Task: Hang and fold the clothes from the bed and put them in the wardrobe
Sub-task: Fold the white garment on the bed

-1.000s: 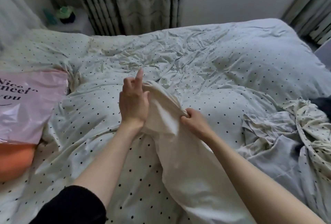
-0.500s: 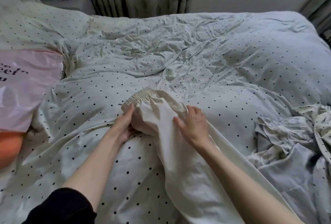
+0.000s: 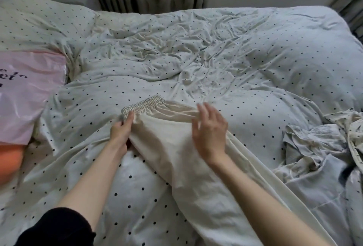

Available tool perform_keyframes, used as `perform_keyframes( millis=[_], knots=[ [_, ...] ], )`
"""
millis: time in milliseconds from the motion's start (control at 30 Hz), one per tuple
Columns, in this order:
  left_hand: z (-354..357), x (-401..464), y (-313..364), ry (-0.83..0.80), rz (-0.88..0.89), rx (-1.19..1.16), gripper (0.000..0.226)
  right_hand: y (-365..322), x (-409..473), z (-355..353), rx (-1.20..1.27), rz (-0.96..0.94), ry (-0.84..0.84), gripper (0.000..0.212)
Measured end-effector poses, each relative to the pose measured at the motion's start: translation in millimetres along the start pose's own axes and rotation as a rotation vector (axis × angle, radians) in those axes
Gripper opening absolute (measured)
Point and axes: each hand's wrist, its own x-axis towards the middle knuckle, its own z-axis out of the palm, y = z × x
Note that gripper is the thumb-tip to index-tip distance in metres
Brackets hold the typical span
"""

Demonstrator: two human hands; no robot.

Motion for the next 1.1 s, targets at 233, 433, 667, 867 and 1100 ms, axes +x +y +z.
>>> perform_keyframes(
  millis=[233, 433, 667, 867, 1100],
  knots=[
    [-5, 11, 14, -0.15, -0.112, -0.116, 0.01, -19, -44, 51, -0.249, -0.255, -0.449, 0.061],
    [2, -13, 28, -0.158, 0.197, -0.061, 0.014, -11, -32, 50, -0.226, -0.267, -0.486, 0.061],
    [19, -84, 44, -0.295, 0.592, 0.093, 0.019, 44, -69, -31, 0.896, 0.523, -0.158, 0.033],
    [33, -168, 17, -0.719, 0.948, 0.508, 0.026, 99, -89, -82, 1.687, 1.049, -0.179, 0.058],
    [31, -199, -50, -0.926, 1.36, 1.148, 0.04, 99, -122, -88, 1.524, 0.94, -0.219, 0.029]
  ],
)
